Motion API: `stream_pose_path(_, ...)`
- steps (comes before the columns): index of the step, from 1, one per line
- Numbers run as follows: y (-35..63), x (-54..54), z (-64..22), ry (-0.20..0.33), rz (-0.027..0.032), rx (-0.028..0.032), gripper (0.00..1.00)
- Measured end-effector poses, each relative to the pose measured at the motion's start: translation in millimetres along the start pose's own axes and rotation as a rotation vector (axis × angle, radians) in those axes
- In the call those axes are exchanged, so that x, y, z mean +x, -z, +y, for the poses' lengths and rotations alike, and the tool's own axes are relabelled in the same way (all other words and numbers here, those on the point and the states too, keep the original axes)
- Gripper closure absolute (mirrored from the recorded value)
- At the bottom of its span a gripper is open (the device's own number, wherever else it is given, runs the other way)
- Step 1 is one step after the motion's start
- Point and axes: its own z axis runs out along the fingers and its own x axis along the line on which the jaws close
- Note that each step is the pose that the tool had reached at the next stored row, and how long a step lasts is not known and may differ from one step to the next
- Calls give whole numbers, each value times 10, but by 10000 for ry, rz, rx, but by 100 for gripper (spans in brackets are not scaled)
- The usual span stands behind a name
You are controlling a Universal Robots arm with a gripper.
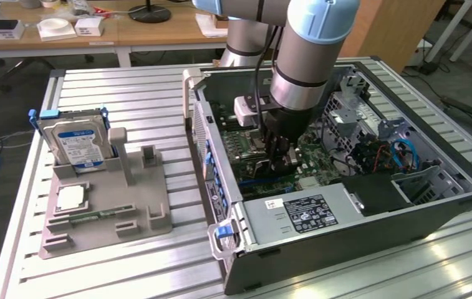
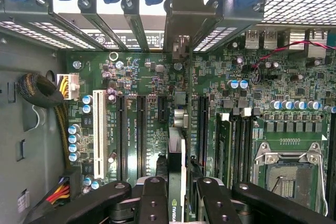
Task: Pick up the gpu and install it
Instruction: 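Insert the gpu into the slot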
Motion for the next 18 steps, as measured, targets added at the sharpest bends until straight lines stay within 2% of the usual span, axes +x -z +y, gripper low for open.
stream_pose_path(11, 2, 0, 0, 0, -1, 1, 74)
stream_pose_path(13, 13, -3, 8, 1, -18, 11, 74)
stream_pose_path(18, 32, -1, 18, 1, -1, 1, 74)
